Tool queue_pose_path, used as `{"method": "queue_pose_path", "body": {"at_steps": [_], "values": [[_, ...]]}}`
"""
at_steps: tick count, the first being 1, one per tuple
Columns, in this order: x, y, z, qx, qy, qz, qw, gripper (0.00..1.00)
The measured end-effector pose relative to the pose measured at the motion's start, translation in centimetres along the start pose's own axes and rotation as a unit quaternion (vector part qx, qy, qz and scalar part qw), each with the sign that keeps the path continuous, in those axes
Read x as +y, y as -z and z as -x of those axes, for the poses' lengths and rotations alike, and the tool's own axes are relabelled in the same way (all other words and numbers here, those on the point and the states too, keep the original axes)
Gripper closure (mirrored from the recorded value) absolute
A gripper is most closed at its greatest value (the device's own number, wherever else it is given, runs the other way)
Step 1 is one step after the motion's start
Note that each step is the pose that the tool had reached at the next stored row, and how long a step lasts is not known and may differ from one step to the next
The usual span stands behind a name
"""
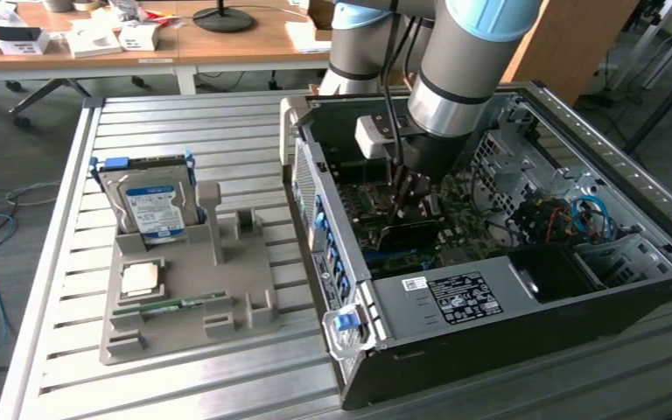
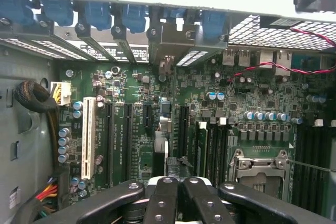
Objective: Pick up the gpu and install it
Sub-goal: 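Press down on the gpu until it lock into place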
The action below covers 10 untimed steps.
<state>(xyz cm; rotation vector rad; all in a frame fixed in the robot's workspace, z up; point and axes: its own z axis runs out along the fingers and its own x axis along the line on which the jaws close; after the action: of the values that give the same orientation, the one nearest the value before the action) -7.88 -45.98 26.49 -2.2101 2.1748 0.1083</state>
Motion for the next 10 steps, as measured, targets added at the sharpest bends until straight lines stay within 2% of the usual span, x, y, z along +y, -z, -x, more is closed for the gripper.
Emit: {"method": "queue_pose_path", "body": {"at_steps": [10], "values": [[0.03,-0.07,-0.01,0.0,0.0,-0.0006,1.0,0.89]]}}
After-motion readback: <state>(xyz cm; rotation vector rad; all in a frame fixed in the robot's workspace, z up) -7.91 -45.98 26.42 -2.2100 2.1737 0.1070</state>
